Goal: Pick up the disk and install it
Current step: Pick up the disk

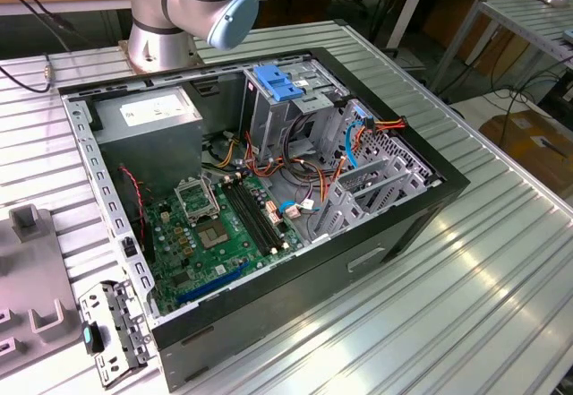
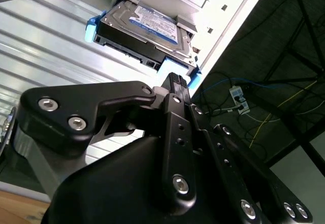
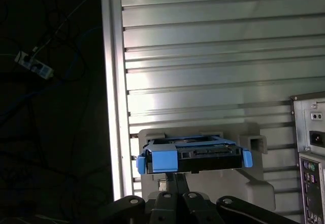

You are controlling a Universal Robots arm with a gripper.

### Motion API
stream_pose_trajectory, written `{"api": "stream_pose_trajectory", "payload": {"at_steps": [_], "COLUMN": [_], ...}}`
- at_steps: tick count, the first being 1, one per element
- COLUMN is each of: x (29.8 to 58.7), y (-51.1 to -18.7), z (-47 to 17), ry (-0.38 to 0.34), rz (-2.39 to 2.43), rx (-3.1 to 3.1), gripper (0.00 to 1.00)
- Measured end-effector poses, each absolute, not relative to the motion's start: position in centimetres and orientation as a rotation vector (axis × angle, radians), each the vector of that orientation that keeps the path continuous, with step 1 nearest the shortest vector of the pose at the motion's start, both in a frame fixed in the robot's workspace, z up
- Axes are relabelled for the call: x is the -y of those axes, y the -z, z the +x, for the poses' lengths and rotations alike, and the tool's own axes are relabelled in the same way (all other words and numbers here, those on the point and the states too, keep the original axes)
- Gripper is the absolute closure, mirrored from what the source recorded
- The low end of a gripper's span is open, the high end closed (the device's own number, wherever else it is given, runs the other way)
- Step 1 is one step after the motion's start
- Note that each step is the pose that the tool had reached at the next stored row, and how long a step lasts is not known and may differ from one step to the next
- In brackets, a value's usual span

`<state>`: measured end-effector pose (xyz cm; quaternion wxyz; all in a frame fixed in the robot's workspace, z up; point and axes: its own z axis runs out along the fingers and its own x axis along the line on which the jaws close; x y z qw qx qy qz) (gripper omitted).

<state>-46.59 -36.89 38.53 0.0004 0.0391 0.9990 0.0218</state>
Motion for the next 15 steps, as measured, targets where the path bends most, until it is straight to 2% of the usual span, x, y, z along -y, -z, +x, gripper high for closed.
{"api": "stream_pose_trajectory", "payload": {"at_steps": [15], "x": [36.89], "y": [-38.53], "z": [-46.59], "ry": [-0.068], "rz": [-0.283], "rx": [-3.133], "gripper": [0.89]}}
